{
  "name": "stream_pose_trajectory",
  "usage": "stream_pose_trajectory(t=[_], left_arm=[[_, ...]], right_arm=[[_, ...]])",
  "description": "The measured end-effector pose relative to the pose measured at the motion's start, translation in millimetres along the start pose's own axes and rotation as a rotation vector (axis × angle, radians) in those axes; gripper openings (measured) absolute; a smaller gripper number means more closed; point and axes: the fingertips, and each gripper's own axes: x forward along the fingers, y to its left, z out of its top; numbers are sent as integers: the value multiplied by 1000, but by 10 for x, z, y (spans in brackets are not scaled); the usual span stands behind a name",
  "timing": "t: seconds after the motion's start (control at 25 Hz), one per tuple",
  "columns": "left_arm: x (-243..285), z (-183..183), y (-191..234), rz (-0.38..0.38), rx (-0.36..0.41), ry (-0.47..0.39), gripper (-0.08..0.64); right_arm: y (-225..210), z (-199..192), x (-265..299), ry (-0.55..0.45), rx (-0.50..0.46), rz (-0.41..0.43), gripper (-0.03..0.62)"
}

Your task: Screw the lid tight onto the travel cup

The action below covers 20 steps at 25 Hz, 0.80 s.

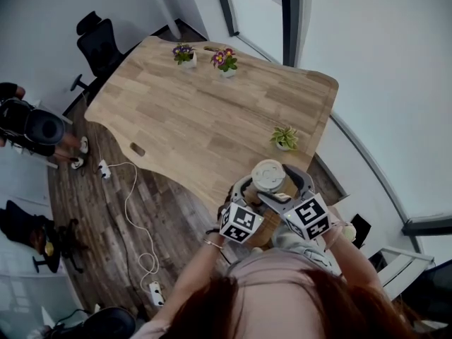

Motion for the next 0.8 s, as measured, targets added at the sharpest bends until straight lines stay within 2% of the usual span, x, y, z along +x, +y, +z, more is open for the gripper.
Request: stream_pose_trajectory(t=[0.32,0.44,0.56,0.72,0.8], left_arm=[[-49,-66,-8,-217,113,21,318],[-48,-54,-5,-236,134,31,318],[-37,-46,4,-181,105,34,318],[1,-19,30,-23,15,29,318],[10,-6,34,37,-21,25,318]], right_arm=[[-17,25,-90,62,-68,214,379],[3,12,-48,78,-68,263,379],[23,31,-26,37,-62,209,376],[-34,28,-15,-13,-21,17,374],[-38,27,-6,-21,-7,-39,374]])
